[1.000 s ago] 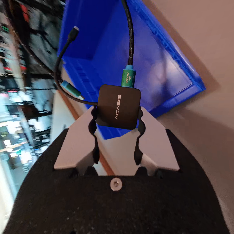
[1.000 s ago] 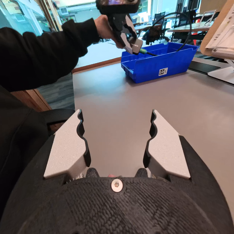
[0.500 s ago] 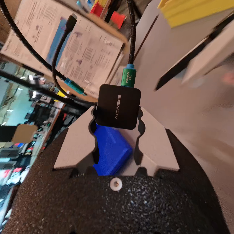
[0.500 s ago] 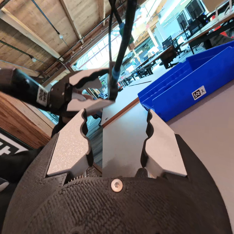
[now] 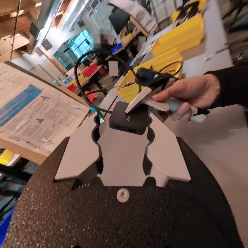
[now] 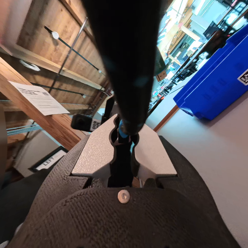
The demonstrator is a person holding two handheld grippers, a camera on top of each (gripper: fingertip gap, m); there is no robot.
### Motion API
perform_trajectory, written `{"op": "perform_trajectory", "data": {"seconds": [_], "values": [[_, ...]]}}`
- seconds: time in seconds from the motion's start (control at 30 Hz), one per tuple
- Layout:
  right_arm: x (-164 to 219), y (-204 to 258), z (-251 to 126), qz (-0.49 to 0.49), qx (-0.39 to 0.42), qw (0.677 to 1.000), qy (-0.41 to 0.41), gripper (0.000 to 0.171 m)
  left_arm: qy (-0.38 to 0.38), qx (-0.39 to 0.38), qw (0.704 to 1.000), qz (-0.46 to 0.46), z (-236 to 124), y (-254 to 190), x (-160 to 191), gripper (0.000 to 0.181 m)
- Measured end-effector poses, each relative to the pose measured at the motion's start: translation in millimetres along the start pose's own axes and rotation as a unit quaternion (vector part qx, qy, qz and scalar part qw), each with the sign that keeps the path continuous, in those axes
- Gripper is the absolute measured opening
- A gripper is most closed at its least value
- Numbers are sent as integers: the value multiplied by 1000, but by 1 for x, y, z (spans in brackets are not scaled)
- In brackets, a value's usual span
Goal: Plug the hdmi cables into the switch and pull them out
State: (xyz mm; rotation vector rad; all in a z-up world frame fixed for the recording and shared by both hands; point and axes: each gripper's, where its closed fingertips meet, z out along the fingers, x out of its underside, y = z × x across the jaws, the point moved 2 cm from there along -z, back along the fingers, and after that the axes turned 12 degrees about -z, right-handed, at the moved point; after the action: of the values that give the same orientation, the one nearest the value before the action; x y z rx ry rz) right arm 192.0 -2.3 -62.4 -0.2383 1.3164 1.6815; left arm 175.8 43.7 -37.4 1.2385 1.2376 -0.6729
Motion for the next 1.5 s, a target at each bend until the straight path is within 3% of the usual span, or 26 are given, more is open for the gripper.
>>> {"op": "perform_trajectory", "data": {"seconds": [0.2,0.7,0.9,0.97,1.0,1.07,1.17,1.33,1.43,1.5], "values": [[12,18,2,42,-39,998,11,12,-15,58,998,6,-4,-19,12,73],[28,16,10,39,-18,998,47,12,-21,21,1000,11,4,-18,26,70],[28,8,7,-3,13,999,52,26,-33,29,998,-40,8,-14,35,70],[31,7,-1,-41,31,996,74,59,-40,18,997,-66,4,-4,39,70],[36,9,-8,-70,35,992,95,67,-49,14,995,-85,0,2,39,70],[39,11,-24,-139,66,979,133,81,-67,8,990,-122,-8,15,44,70],[26,32,-38,-282,100,938,174,74,-68,4,986,-149,-12,21,58,70],[3,60,-31,-473,100,829,281,65,-89,49,973,-207,1,5,76,70],[3,28,-30,-473,132,783,382,69,-92,90,969,-210,9,-10,80,70],[13,13,-30,-434,135,774,440,52,-78,111,970,-203,12,-18,82,70]]}}
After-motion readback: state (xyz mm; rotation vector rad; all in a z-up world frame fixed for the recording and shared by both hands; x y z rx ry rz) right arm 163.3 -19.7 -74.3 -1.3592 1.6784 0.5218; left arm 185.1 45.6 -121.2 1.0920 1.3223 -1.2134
